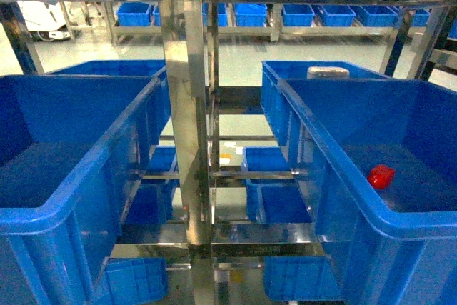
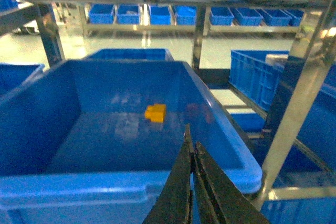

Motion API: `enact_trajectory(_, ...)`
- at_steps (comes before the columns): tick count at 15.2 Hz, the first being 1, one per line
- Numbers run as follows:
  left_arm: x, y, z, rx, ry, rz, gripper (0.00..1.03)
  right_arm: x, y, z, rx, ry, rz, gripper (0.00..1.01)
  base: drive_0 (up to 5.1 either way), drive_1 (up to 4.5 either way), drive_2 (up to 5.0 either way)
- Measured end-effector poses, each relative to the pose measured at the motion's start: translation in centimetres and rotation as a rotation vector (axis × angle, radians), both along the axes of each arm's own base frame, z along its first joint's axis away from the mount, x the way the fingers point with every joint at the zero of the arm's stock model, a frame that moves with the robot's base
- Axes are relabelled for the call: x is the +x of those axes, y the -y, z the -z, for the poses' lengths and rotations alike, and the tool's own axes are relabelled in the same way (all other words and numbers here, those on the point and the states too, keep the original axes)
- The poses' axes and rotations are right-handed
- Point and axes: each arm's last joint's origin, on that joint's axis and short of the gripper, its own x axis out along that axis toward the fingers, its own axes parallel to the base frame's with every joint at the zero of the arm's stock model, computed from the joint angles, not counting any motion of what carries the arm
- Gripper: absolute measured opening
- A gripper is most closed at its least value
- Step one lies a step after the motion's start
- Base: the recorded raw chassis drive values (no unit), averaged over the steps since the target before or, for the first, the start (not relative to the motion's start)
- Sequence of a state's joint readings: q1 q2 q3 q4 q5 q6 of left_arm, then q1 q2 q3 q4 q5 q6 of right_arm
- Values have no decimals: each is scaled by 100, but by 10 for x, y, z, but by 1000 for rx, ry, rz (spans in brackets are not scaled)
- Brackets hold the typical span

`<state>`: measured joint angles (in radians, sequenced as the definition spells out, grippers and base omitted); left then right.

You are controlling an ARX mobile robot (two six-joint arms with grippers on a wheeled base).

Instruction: Sort and place red and yellow blocks in left bins

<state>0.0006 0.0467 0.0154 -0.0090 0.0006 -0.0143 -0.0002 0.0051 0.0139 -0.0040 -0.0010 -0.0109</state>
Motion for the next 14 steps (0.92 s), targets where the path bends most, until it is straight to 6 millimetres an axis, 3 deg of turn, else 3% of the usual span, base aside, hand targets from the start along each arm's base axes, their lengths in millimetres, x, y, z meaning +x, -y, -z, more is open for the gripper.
enact_trajectory(8,-2,0,-3,0,41,-1,5,0,0,0,0,0,0,2,0,0,0)
enact_trajectory(9,-2,0,-3,0,41,-1,15,0,0,0,0,0,0,9,0,0,0)
enact_trajectory(14,-2,0,-3,0,41,-1,81,0,0,0,0,0,0,75,0,0,0)
